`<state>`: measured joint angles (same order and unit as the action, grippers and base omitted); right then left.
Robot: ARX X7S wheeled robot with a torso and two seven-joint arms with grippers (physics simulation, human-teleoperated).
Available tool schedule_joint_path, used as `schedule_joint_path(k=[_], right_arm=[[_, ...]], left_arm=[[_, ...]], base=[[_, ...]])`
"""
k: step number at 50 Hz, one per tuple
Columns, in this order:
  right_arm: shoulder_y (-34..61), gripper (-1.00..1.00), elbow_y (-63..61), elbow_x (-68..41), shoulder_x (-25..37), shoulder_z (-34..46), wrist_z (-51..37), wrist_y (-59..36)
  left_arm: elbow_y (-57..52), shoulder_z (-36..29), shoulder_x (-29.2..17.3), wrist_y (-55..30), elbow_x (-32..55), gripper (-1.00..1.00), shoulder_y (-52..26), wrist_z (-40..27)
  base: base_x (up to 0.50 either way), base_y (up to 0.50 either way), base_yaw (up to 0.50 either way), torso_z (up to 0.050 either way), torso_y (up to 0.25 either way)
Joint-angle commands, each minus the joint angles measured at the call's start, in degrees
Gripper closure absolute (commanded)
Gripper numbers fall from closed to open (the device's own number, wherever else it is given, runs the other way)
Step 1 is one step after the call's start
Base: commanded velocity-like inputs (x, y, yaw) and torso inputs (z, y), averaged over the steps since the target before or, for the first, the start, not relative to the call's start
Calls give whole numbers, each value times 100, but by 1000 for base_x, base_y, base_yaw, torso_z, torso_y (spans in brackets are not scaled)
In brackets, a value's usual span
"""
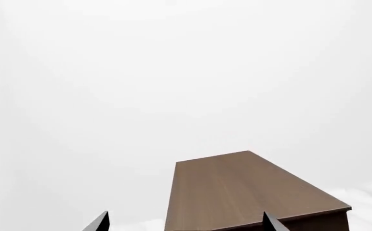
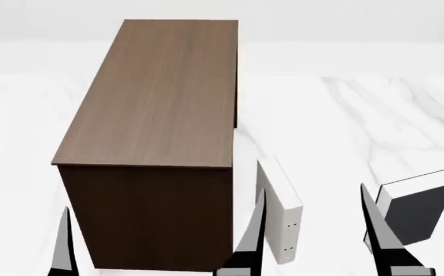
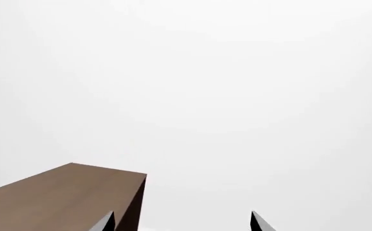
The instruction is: Pick up the book in the middle and place it on the cabinet shelf.
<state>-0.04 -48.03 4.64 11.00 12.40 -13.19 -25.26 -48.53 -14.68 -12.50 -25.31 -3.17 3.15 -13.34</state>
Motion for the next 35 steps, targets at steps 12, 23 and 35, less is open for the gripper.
schedule_joint_path(k=[12, 23, 35], right_arm=[[98, -100, 72, 186, -63, -32, -54, -326], [137, -100, 13, 576, 14, 123, -342, -224], [-155, -100, 24, 193, 155, -73, -472, 906]], left_arm=[[-5, 80, 38, 41, 2, -100, 13, 77], [76, 98, 4, 106, 77, -100, 15, 35], [76, 45, -17, 85, 99, -100, -12, 1]], base=[[469, 0, 0, 0, 2], [16, 0, 0, 0, 1], [0, 0, 0, 0, 0]])
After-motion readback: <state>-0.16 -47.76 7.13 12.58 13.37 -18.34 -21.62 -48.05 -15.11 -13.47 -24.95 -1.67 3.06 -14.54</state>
